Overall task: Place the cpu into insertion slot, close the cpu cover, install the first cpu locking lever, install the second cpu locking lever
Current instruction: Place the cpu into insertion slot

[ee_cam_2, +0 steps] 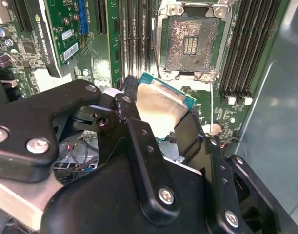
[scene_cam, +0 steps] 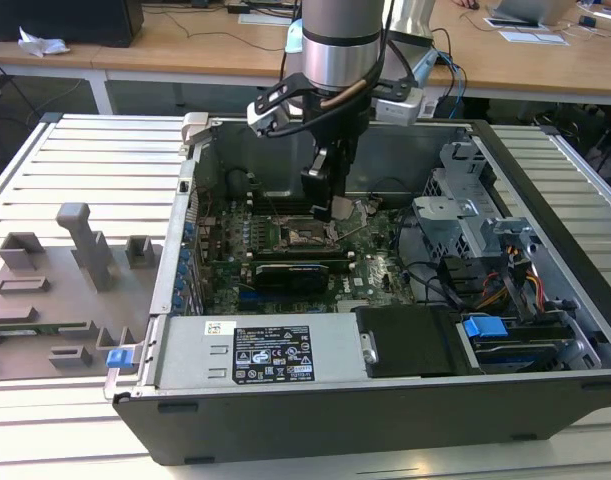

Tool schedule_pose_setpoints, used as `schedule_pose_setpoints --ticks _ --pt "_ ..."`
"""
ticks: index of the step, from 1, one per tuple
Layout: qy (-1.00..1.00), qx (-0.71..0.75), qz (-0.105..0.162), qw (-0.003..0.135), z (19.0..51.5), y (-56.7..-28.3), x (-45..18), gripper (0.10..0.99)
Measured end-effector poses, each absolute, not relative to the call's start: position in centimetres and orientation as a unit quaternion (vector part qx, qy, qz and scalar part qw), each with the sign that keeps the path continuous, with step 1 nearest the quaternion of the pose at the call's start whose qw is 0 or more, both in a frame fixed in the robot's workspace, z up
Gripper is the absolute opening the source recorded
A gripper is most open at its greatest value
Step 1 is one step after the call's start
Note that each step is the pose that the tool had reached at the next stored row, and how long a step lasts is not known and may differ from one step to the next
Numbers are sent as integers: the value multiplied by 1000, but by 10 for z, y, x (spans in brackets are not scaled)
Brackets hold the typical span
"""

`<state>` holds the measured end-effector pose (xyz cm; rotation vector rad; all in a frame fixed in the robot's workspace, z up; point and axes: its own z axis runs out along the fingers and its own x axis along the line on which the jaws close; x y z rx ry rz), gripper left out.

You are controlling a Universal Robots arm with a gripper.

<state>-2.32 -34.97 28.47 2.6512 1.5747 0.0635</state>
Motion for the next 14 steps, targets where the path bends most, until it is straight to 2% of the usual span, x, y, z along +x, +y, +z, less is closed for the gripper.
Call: schedule_pose_setpoints --ticks 14 --pt "448 893 18 30 284 -350 -23 545"
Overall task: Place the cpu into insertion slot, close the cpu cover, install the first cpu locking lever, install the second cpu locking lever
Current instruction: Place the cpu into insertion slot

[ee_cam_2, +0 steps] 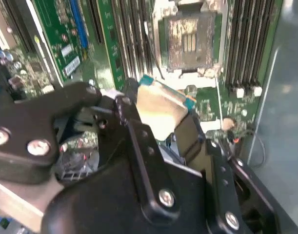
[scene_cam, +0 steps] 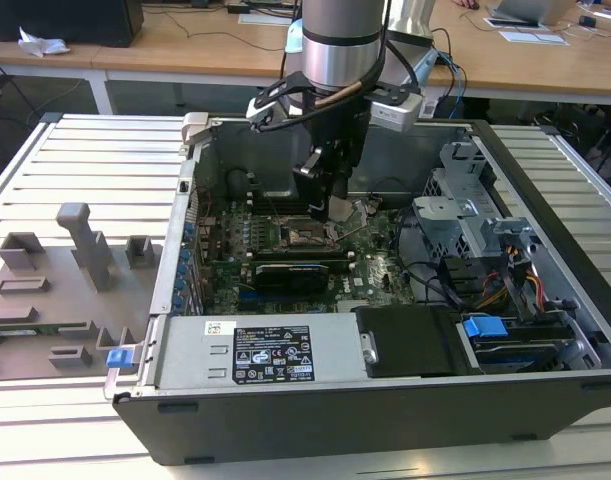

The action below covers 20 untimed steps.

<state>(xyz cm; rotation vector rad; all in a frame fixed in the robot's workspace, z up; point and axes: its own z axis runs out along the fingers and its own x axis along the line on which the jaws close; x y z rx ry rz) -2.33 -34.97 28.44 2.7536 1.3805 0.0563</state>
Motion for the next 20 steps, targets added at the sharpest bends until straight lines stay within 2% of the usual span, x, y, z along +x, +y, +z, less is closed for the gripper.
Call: schedule_pose_setpoints --ticks 20 --pt "395 918 16 33 284 -350 -23 545"
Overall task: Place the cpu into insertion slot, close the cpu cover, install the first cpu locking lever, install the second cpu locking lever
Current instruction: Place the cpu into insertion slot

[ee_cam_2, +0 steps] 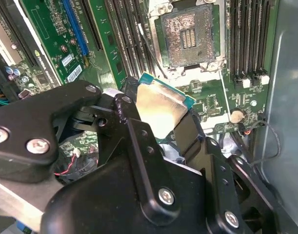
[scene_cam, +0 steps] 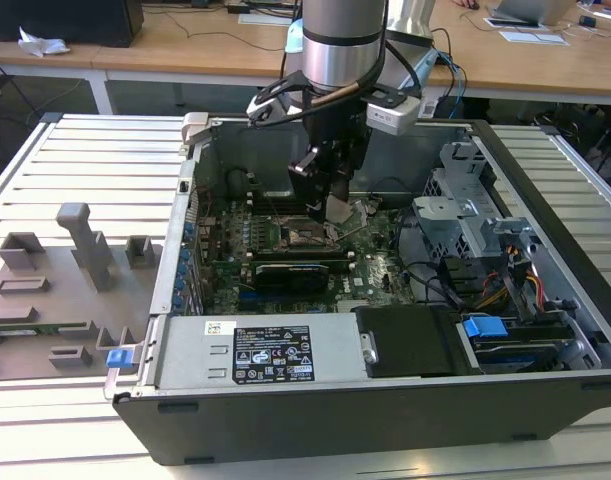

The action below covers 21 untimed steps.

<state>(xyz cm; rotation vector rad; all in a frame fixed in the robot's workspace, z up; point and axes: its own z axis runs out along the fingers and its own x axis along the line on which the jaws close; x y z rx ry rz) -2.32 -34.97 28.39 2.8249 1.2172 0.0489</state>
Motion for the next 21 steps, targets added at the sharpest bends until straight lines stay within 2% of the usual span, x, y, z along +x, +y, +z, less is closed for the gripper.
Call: schedule_pose_setpoints --ticks 21 --pt "559 828 22 29 284 -350 -23 545"
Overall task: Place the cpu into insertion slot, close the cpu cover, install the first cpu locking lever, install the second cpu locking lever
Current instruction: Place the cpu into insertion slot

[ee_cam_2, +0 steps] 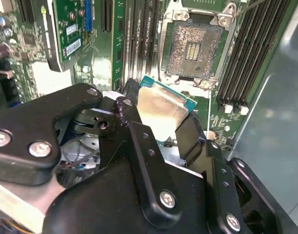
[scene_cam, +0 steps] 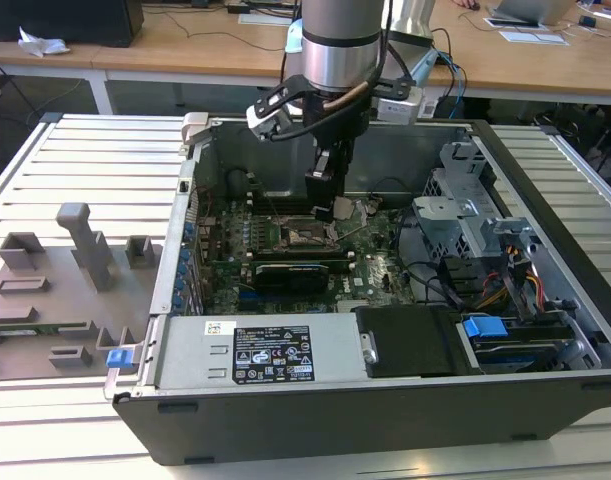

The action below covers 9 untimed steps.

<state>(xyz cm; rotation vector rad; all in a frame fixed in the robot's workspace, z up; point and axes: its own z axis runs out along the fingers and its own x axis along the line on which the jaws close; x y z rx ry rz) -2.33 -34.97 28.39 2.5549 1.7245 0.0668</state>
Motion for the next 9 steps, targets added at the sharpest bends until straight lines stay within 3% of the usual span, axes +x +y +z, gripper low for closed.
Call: schedule_pose_setpoints --ticks 9 --pt "649 760 25 27 284 -350 -23 545"
